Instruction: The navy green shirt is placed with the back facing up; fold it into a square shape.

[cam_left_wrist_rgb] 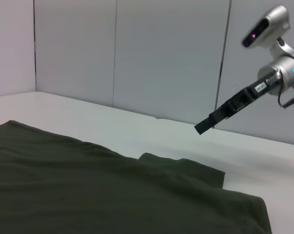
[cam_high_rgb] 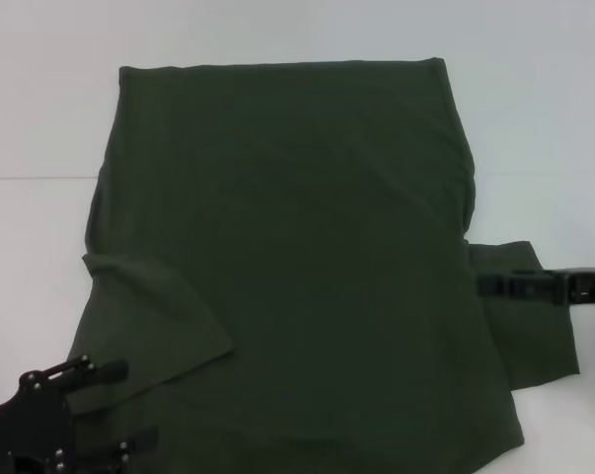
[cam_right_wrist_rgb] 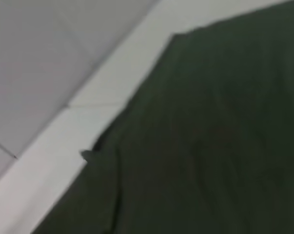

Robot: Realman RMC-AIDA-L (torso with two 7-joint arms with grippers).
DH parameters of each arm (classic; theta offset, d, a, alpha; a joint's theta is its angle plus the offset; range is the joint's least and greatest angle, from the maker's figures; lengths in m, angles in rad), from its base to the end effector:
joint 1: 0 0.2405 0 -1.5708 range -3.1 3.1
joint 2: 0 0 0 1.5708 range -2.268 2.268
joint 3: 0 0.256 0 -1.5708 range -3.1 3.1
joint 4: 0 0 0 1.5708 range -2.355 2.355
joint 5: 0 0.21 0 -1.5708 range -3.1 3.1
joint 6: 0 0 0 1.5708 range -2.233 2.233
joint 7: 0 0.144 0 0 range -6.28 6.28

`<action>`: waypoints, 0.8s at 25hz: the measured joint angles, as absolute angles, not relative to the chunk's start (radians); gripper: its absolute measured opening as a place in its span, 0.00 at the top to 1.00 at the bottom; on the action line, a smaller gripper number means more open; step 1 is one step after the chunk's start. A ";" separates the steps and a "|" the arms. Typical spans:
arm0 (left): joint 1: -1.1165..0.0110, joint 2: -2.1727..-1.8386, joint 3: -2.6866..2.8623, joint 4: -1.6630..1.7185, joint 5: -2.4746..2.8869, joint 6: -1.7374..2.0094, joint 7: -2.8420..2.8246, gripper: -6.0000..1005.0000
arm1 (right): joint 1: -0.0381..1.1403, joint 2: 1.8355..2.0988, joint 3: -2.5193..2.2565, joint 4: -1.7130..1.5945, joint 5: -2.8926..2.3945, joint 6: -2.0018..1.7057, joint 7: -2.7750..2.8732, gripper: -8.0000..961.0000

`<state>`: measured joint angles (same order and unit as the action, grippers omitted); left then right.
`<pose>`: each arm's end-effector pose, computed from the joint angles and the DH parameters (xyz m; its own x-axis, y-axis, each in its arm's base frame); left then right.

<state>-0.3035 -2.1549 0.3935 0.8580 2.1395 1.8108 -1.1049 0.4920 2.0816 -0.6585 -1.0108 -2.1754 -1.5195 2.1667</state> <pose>-0.3155 0.2465 0.0313 0.8279 0.1996 0.5242 0.3996 -0.8657 -0.3015 0.2707 0.3490 0.0590 0.4663 -0.7379 -0.4880 -0.8724 -0.4748 -0.1158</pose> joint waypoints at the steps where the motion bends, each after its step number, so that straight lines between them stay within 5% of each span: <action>1: -0.305 -2.155 0.394 0.859 2.140 1.810 -1.105 0.14 | 0.506 2.077 -0.658 -1.050 -2.221 -1.533 2.248 0.05; 8: -0.310 -2.153 0.394 0.859 2.141 1.812 -1.103 0.14 | 0.618 2.060 -0.656 -1.138 -2.498 -1.579 2.618 0.05; 20: -0.311 -2.153 0.399 0.853 2.142 1.826 -1.103 0.14 | 0.723 2.075 -0.697 -1.111 -2.872 -1.546 2.767 0.05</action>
<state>-0.3110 -2.1531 0.3991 0.8530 2.1417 1.8260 -1.1027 0.7226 2.0750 -0.6966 -1.1109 -2.8718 -1.5460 2.7671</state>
